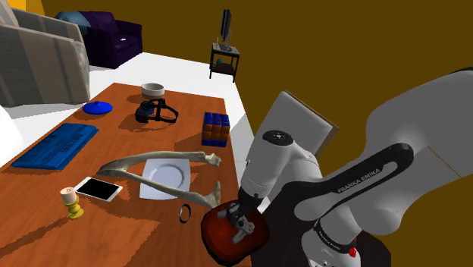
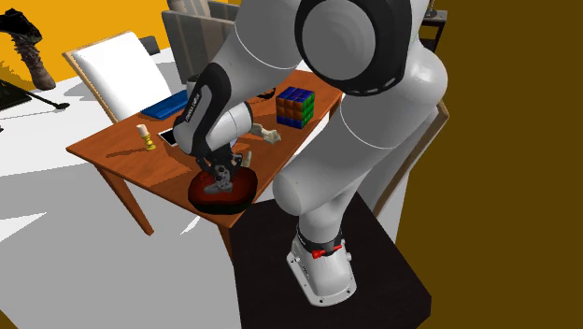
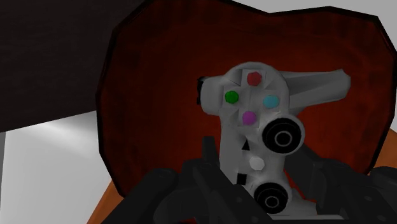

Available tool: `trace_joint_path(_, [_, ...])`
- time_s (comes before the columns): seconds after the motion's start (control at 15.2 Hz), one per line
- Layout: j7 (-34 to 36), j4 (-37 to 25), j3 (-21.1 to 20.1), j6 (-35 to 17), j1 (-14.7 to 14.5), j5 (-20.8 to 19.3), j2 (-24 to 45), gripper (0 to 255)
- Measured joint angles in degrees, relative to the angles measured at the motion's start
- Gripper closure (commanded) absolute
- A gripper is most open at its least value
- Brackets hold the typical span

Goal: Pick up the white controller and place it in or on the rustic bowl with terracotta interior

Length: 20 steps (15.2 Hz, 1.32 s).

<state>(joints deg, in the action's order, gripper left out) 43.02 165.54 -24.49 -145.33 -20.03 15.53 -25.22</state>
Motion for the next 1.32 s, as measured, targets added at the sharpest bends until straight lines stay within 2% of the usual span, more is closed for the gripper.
trace_joint_path(0.33, [0.05,0.03,-0.09,-0.33,0.03,-0.01,0.27,255])
trace_joint_path(0.4, [0.05,0.03,-0.09,-0.33,0.03,-0.01,0.27,0])
trace_joint_path(0.79, [0.05,0.02,-0.09,-0.34,0.03,-0.01,0.27,0])
trace_joint_path(1.12, [-0.50,-2.28,1.97,9.39,-0.74,-0.18,-7.32,0])
trace_joint_path(1.32, [-0.40,-2.46,2.08,10.48,-0.94,-0.14,-8.13,0])
